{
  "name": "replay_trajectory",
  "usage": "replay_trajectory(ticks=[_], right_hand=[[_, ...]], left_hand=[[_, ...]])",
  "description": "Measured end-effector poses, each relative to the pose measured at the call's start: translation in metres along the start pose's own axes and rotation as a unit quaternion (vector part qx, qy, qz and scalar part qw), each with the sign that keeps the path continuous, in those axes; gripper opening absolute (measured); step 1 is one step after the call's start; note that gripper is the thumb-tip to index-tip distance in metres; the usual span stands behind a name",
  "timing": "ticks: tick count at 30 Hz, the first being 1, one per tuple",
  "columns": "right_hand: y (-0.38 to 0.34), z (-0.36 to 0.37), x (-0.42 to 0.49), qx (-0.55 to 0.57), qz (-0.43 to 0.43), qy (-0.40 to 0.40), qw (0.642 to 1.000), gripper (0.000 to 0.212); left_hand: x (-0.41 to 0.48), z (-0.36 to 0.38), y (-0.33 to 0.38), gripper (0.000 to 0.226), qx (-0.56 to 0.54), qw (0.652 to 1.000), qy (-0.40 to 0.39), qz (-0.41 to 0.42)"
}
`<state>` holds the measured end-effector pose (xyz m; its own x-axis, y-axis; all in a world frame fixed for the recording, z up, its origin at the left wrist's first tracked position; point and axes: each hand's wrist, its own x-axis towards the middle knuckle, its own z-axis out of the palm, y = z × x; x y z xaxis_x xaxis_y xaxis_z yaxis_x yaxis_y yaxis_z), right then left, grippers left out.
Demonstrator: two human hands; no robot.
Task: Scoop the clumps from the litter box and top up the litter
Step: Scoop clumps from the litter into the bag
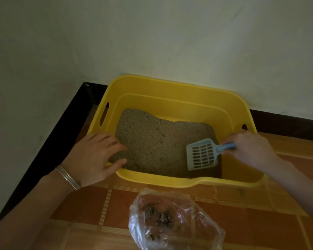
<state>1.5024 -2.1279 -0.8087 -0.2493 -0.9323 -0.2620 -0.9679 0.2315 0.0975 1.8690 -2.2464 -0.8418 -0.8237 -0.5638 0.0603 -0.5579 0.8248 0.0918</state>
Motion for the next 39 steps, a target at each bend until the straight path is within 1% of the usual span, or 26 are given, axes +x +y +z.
replay_trajectory(ticks=[3,5,7,10,14,18,24,31,33,37,39], right_hand=[[0.004,0.01,0.01,0.022,0.019,-0.078,0.997,0.023],[0.004,0.019,0.017,0.058,0.024,-0.091,0.994,0.023],[0.0,0.024,0.025,0.071,0.031,-0.086,0.993,0.024],[-0.008,0.028,0.041,0.072,0.03,-0.056,0.995,0.025],[-0.022,0.035,0.064,0.115,0.014,-0.017,0.993,0.028],[-0.039,0.046,0.091,0.167,-0.006,0.019,0.986,0.026],[-0.078,0.06,0.13,0.266,-0.012,0.022,0.964,0.027],[-0.124,0.06,0.155,0.317,-0.012,0.045,0.947,0.034],[-0.121,0.058,0.15,0.334,-0.019,0.048,0.941,0.035],[-0.092,0.046,0.13,0.427,-0.004,0.032,0.904,0.033],[-0.072,0.038,0.119,0.429,0.015,0.028,0.903,0.032]], left_hand=[[0.0,0.004,0.001,0.045,-0.003,1.0,0.012,-0.006],[0.001,0.005,0.001,0.042,-0.008,1.0,0.017,-0.011],[0.002,0.007,0.0,0.04,-0.011,1.0,0.025,-0.012],[0.002,0.008,0.001,0.036,-0.022,0.999,0.041,-0.011],[0.002,0.008,0.0,0.034,-0.035,0.998,0.043,-0.014],[0.003,0.009,0.001,0.032,-0.048,0.998,0.044,-0.015],[0.003,0.006,0.003,0.028,-0.063,0.997,0.04,-0.017],[0.004,0.004,0.003,0.026,-0.091,0.995,0.019,-0.02],[0.003,0.004,0.002,0.026,-0.095,0.995,0.016,-0.023],[0.004,0.003,0.002,0.026,-0.091,0.995,0.02,-0.033],[0.003,0.003,0.002,0.027,-0.088,0.995,0.023,-0.033]])
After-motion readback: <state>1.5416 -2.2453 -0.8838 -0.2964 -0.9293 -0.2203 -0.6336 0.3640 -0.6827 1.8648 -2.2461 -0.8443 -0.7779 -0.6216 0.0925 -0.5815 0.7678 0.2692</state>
